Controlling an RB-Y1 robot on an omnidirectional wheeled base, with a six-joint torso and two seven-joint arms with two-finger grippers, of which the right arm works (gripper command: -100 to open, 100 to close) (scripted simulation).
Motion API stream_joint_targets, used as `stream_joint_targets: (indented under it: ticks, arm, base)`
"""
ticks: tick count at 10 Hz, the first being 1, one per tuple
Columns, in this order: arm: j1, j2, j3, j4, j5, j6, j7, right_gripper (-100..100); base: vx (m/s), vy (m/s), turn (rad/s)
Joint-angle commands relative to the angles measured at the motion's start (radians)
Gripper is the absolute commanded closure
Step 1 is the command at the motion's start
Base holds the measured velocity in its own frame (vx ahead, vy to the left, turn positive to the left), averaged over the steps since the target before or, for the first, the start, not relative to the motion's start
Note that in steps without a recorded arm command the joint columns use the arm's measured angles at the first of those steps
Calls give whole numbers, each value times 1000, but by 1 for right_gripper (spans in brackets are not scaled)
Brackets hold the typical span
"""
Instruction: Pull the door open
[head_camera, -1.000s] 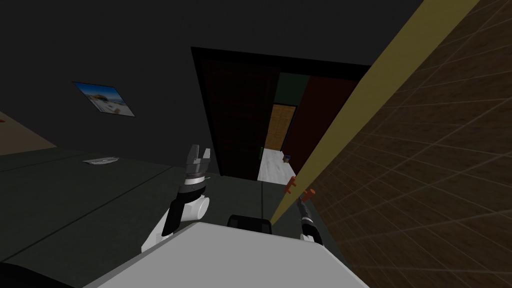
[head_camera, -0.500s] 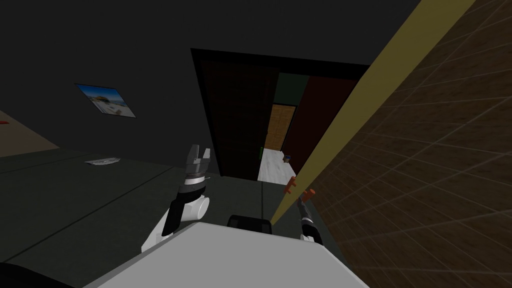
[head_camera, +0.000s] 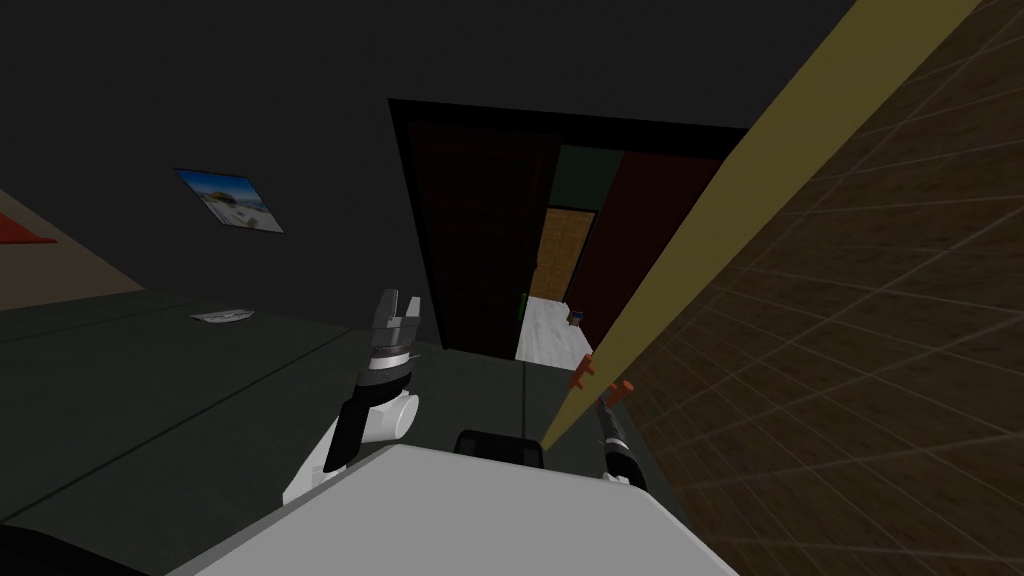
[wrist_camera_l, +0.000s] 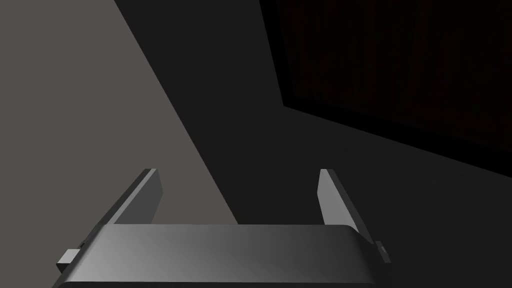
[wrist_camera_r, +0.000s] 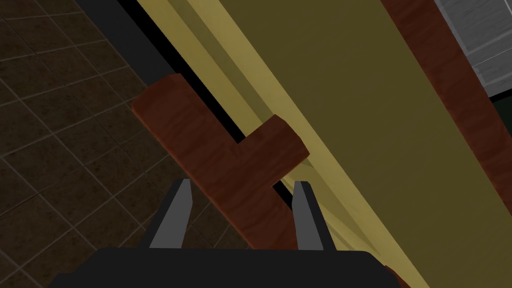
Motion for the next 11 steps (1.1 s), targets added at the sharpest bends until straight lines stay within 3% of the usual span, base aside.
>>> stream_joint_targets:
  ticks: [1,6,11]
  arm:
    - [-14,3,4,-1,-3,6,-31,100]
    - [-20,2,3,7,-2,-1,-77,100]
    - [-20,2,3,7,-2,-1,-77,100]
  base:
    - [-42,-80,48]
    - [-30,-41,54]
    - [-5,-9,0]
